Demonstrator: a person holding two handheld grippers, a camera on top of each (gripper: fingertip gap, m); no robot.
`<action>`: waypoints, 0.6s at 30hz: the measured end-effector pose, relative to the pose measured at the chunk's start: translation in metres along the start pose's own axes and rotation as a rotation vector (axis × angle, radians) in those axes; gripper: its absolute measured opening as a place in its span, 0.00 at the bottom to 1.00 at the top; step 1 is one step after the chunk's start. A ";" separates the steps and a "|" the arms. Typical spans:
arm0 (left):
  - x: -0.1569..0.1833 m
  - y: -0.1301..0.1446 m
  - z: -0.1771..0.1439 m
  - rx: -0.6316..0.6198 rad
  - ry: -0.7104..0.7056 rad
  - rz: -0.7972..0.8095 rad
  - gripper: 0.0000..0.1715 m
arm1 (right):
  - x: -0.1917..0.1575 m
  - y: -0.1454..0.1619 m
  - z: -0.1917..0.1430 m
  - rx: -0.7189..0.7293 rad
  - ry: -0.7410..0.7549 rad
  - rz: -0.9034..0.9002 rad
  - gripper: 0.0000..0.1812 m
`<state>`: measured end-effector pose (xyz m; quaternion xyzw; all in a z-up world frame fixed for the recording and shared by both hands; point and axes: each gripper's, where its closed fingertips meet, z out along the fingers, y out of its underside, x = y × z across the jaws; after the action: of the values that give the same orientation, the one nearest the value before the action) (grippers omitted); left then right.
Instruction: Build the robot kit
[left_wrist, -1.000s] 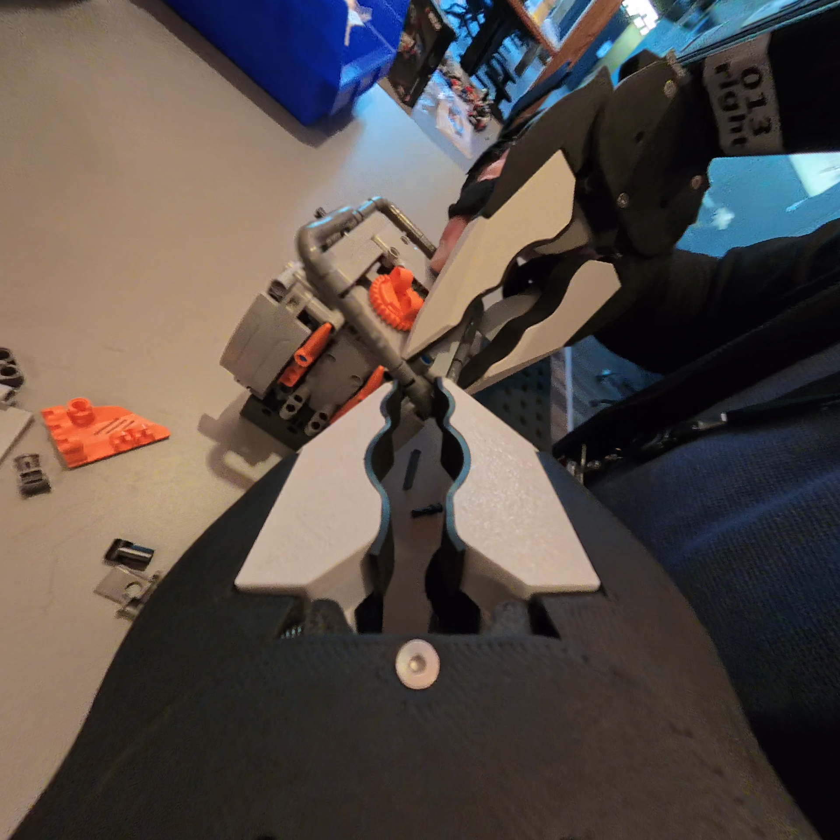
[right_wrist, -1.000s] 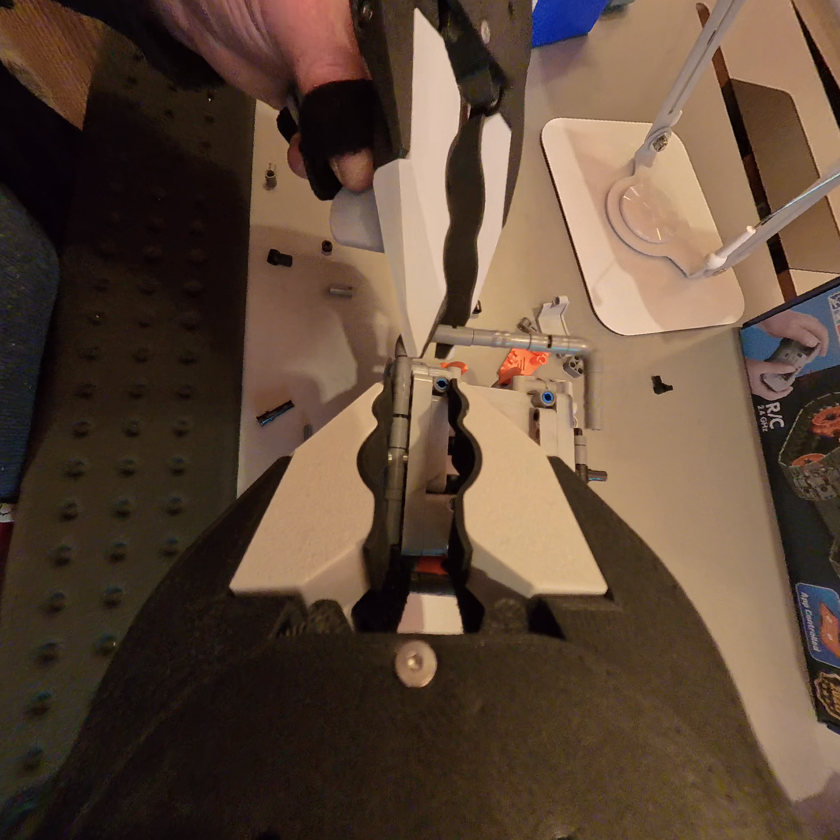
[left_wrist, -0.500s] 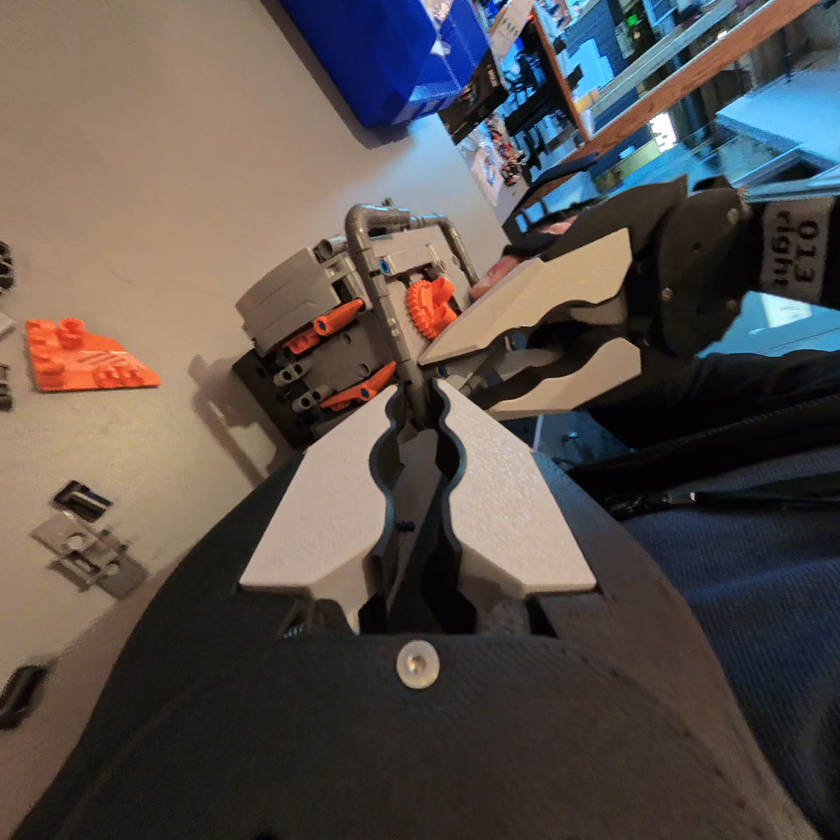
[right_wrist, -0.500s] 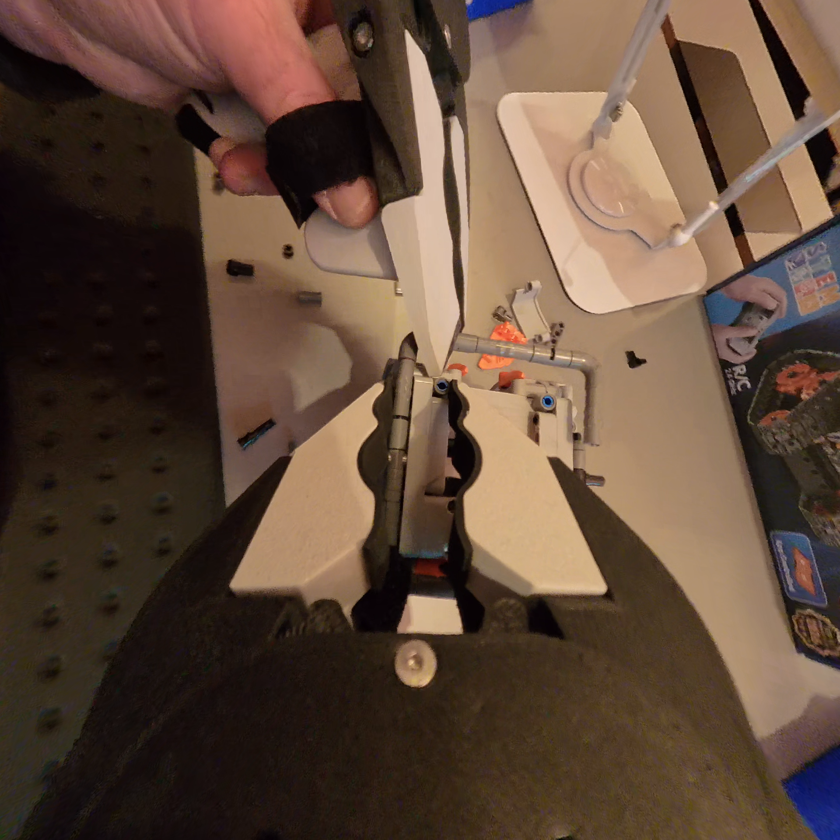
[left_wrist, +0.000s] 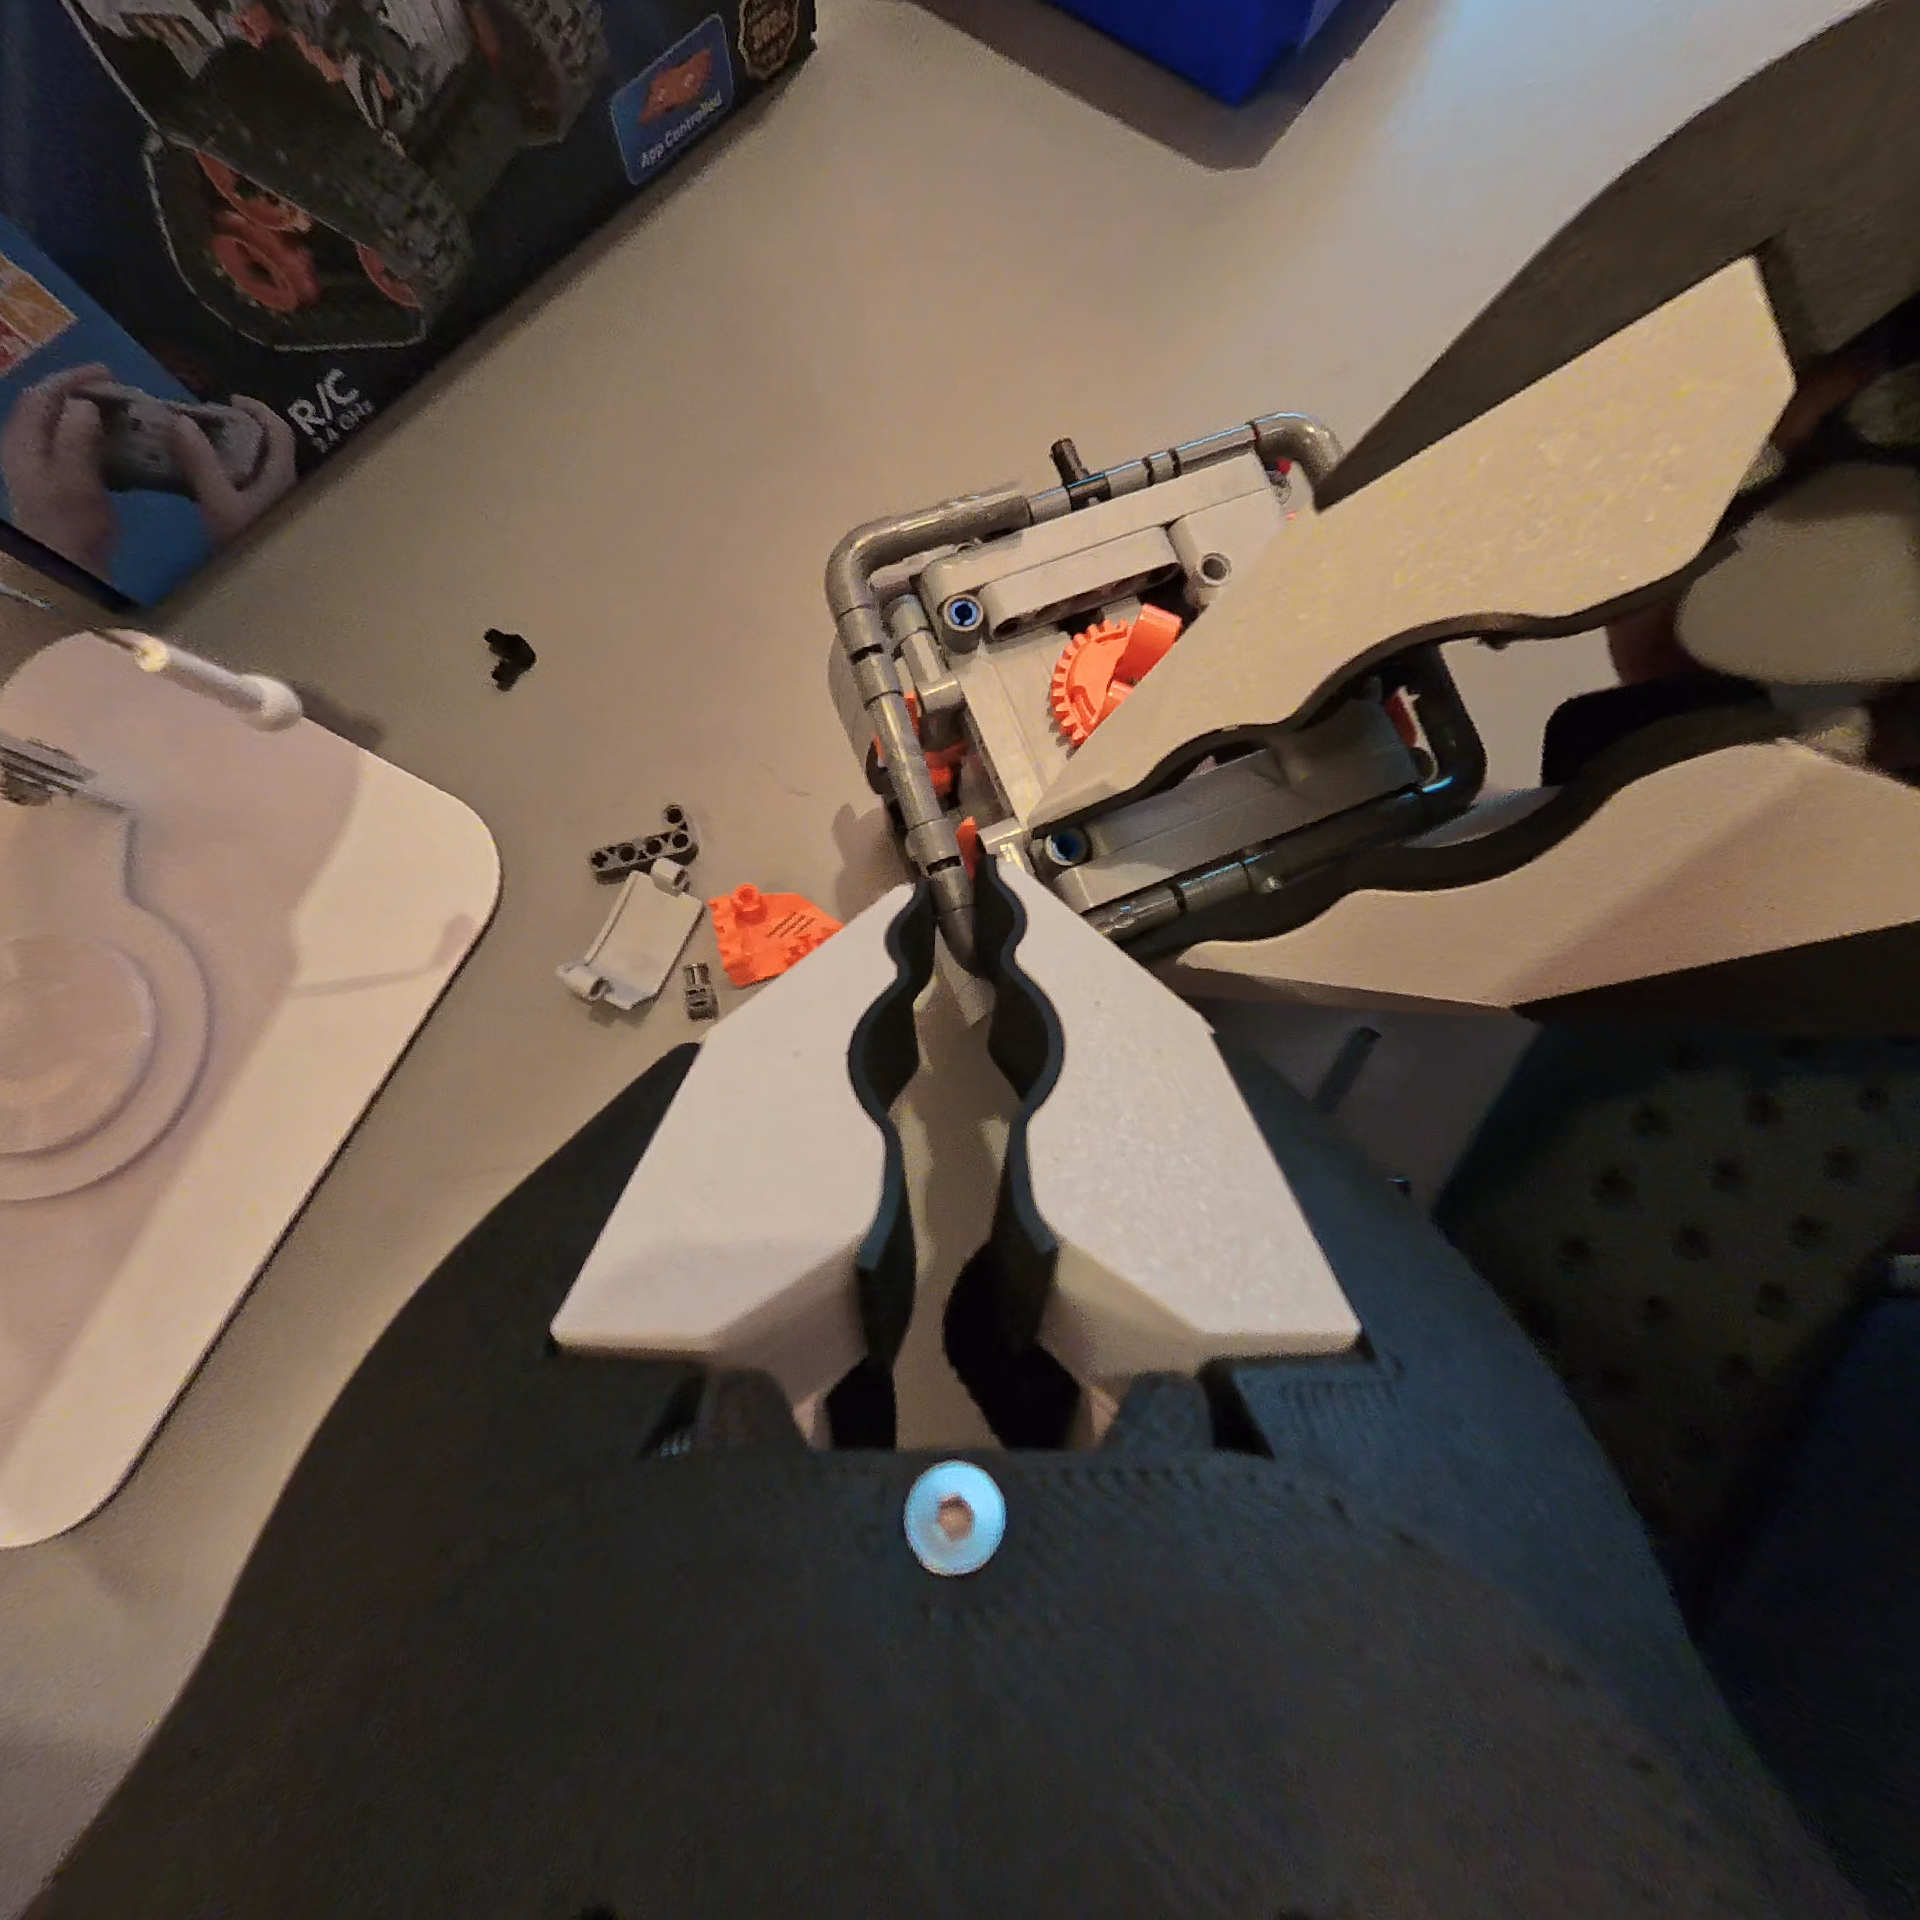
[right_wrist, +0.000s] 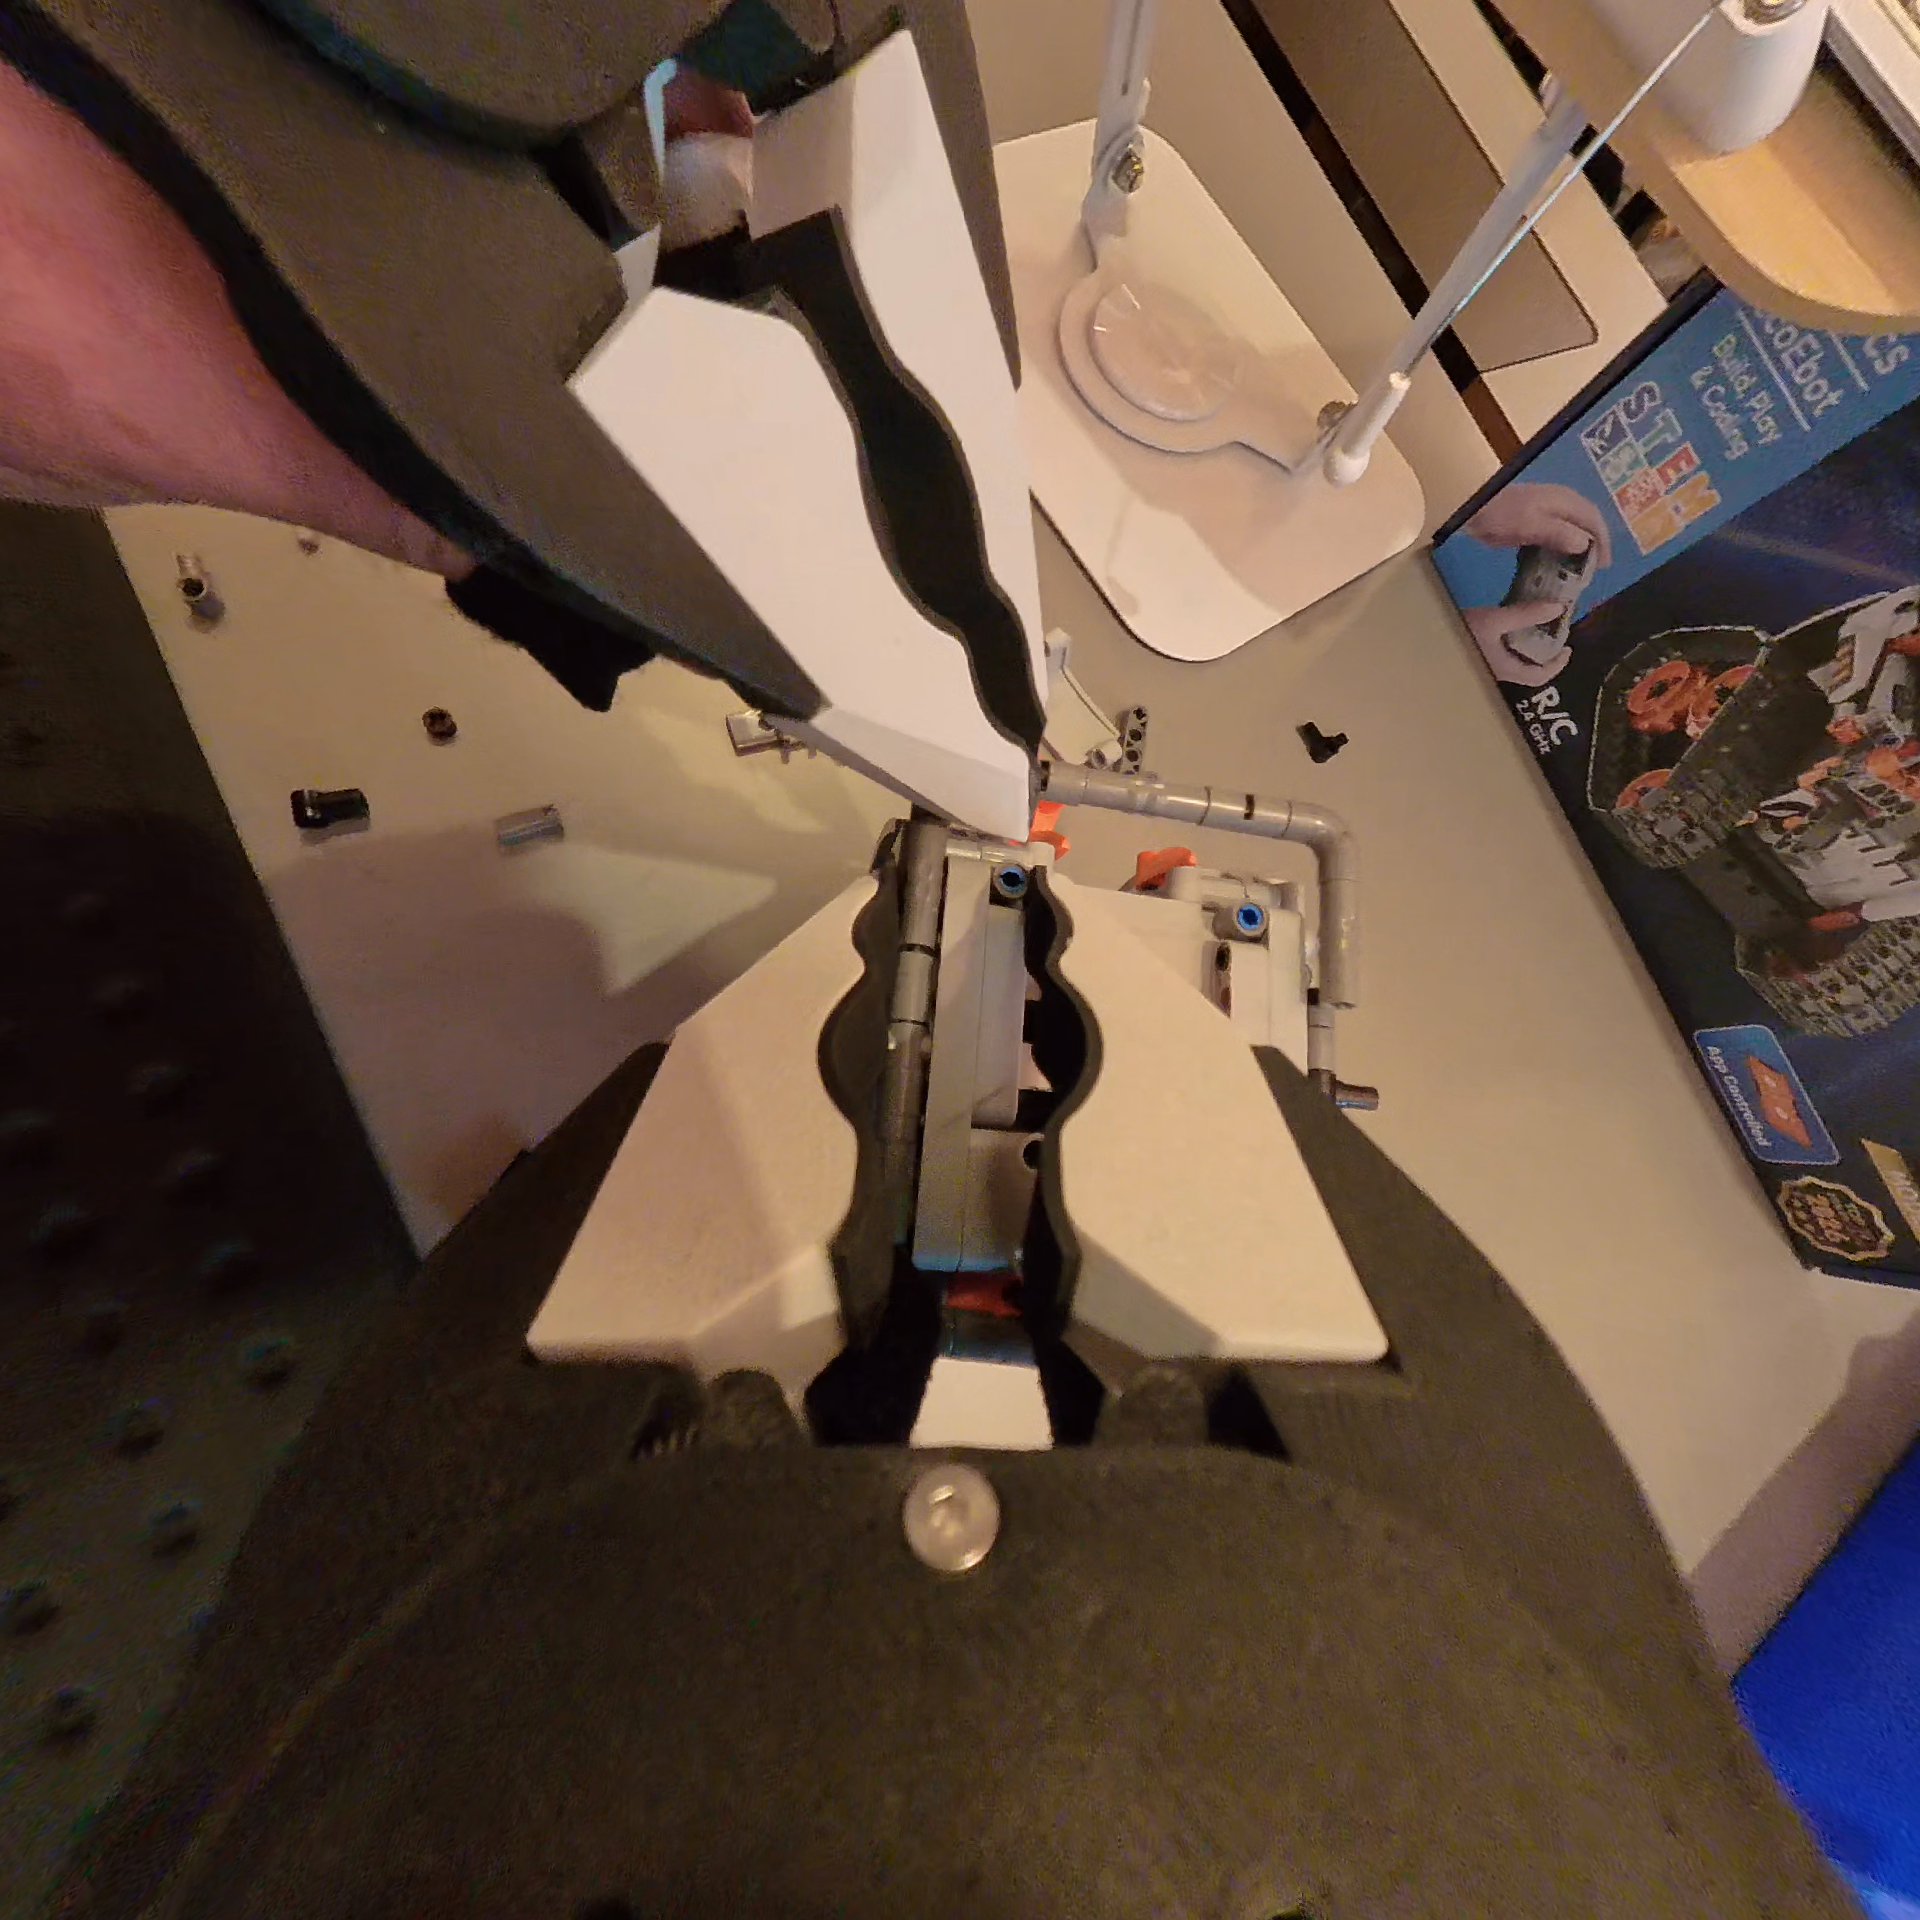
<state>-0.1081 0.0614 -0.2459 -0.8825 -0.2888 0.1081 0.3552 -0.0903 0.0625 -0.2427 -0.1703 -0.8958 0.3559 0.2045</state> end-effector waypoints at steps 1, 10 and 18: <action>-0.001 -0.001 -0.001 -0.010 -0.019 0.032 0.03 | 0.001 0.000 0.000 0.001 0.006 0.007 0.12; -0.004 -0.001 0.000 0.020 -0.007 0.054 0.03 | 0.002 -0.001 0.002 -0.001 0.032 0.014 0.12; -0.011 -0.006 0.003 -0.024 -0.024 0.161 0.03 | 0.005 -0.001 0.002 0.001 0.025 0.028 0.12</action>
<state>-0.1210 0.0606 -0.2441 -0.9057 -0.2226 0.1434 0.3311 -0.0956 0.0626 -0.2423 -0.1871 -0.8905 0.3572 0.2109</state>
